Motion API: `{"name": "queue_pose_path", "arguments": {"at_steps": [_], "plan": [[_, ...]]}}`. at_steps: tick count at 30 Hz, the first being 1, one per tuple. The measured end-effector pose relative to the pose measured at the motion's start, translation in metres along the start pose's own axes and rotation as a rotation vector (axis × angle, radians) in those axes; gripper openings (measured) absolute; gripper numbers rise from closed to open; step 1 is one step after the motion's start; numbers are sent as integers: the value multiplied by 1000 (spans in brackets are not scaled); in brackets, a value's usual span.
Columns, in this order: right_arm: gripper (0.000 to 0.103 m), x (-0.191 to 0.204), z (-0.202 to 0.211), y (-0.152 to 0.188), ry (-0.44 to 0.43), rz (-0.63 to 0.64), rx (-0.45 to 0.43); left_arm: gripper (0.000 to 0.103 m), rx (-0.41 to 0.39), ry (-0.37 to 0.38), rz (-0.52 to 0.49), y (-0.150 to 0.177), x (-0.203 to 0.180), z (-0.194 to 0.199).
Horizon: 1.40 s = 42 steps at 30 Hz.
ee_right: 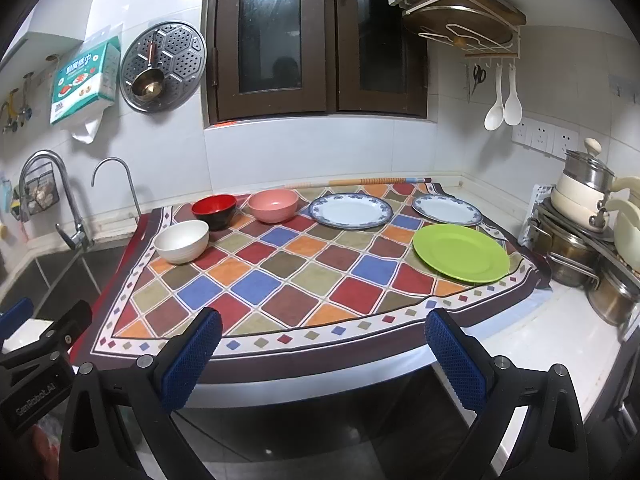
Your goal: Organize plates and bowls
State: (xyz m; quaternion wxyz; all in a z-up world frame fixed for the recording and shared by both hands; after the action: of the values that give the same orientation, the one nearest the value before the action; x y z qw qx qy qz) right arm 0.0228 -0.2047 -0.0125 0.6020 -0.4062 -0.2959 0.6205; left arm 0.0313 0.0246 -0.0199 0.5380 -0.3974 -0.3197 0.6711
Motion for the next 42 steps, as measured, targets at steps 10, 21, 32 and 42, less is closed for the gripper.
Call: {"name": "queue_pose_path", "arguments": {"at_steps": [10,21,32,42], "plan": [[102,0,0,0,2,0,-2,103,1,4,2,0,-1,-2],[102,1,0,0,4,0,-2,103,1,3,1,0,-1,-1],[102,2,-3,-1,11,-5,5,103,7,38,-22,-5,-3,-10],[102,-12,-18,-2,65,-28,33,103,58,137,-95,-14,-46,-40]]}}
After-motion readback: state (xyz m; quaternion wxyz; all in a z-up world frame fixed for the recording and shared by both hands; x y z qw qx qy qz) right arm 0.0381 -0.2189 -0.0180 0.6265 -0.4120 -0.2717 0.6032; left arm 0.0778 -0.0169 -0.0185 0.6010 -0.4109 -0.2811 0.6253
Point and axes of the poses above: each gripper's, at about its wrist camera, not at the fingertips, and z roughly against the way its jaws point, x to its left, y to its underside, the point moved 4 cm from there along -z, roughly the way its jaws point, and after that the axes turned 11 degrees about z, right-handed, at the moved point
